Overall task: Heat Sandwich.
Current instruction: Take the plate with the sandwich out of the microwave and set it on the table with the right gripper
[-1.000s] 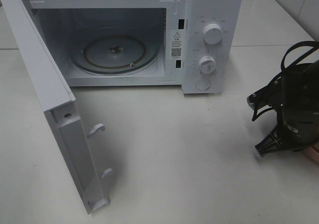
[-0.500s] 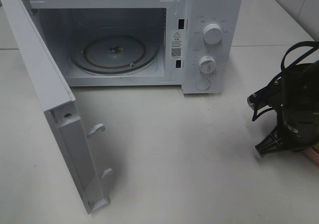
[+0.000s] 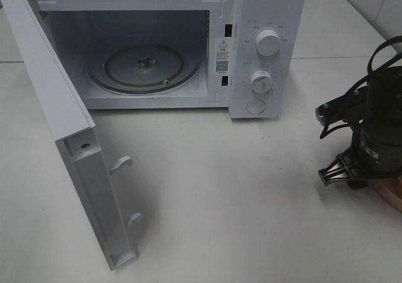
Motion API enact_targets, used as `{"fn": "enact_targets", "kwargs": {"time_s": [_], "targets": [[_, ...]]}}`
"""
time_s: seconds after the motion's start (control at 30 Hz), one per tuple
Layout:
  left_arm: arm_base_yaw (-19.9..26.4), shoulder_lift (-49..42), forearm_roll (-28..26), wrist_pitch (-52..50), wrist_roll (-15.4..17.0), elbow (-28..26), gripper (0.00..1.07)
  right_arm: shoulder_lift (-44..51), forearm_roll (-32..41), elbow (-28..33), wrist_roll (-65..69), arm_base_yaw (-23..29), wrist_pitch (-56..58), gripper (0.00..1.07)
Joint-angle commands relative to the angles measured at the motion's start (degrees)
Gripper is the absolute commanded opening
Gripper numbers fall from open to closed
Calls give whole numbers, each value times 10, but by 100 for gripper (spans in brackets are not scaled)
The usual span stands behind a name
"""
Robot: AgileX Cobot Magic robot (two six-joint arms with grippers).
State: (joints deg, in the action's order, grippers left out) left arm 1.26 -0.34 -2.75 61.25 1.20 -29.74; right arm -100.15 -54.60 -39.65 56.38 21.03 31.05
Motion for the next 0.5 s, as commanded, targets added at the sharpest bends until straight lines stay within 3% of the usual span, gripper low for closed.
{"fn": "enact_targets", "kwargs": {"time_s": [0.03, 0.37, 0.5], "targets": [[1, -2, -1, 1, -1, 1, 95, 32, 44, -1, -54, -4, 2, 69], [1, -2, -1, 1, -1, 1, 95, 122, 234, -1, -244, -4, -15, 80], [1, -2, -1, 1, -1, 1, 95, 162, 304, -1, -318, -4, -13, 79]]}}
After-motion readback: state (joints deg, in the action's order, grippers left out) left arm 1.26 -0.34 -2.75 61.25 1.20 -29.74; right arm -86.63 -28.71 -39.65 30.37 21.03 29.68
